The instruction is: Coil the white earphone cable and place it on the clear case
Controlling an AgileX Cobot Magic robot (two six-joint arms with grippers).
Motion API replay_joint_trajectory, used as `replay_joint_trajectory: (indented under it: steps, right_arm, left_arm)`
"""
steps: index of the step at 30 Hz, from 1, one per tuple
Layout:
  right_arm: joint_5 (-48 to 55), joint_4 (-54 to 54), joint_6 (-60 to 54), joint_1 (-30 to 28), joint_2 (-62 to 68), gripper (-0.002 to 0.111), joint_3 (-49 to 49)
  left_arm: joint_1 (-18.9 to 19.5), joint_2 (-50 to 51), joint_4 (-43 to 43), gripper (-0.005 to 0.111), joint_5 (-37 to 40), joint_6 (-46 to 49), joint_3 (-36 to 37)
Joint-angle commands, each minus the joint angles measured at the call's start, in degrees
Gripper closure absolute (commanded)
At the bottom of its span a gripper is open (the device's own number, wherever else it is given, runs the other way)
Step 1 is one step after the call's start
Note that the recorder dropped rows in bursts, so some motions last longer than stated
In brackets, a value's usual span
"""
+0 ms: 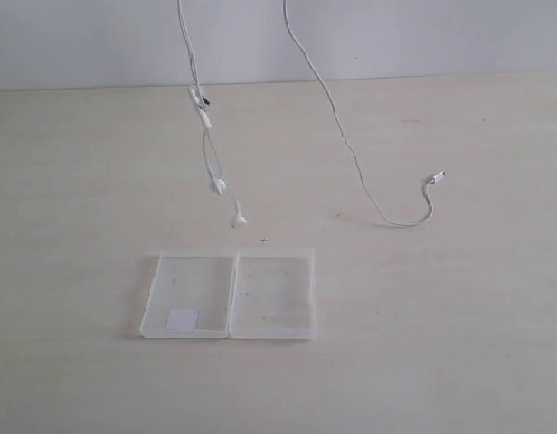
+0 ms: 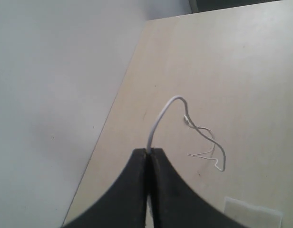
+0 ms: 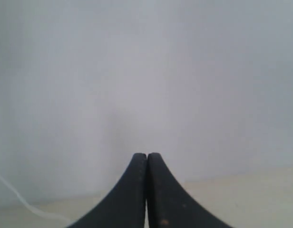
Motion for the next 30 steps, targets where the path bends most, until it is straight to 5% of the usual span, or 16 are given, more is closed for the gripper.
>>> replay_joint_trajectory:
  steps: [1,10,17,21,24,26,30]
  right_arm:
    - [-12.1,3.0,5.3,0.0,-0.3,0.108,0.3]
    - [-20.8,0.3,15.1,0.0,1.7,0.108,-2.6]
    - [-15.5,-20.0,18.2,0.0,32.2,0.108,-25.6]
    - [-13.4,-52.0,40.7,0.0,53.1,0.108,-38.7]
    - [-29.4,-87.4,71.7,0.0,65.1,0.101,-46.7]
    - [-41.7,-101.8,81.6,0.0,70.5,0.093,-53.7]
    - [-57.2,-109.2,89.0,0.0,76.8,0.065,-62.8]
  left_arm:
    - [0.1,-0.4,-0.9,0.107,-0.8,0.0,0.0]
    - [0.1,-0.3,-1.0,0.107,-0.5,0.0,0.0]
    - [0.1,0.0,-0.8,0.107,-0.1,0.0,0.0]
    - [0.1,0.0,-0.8,0.107,-0.1,0.0,0.0]
    - [0.1,0.0,-0.8,0.107,-0.1,0.0,0.0]
    - [0.1,0.1,-0.7,0.107,-0.1,0.0,0.0]
    - [0.1,0.4,0.1,0.107,-0.1,0.0,0.0]
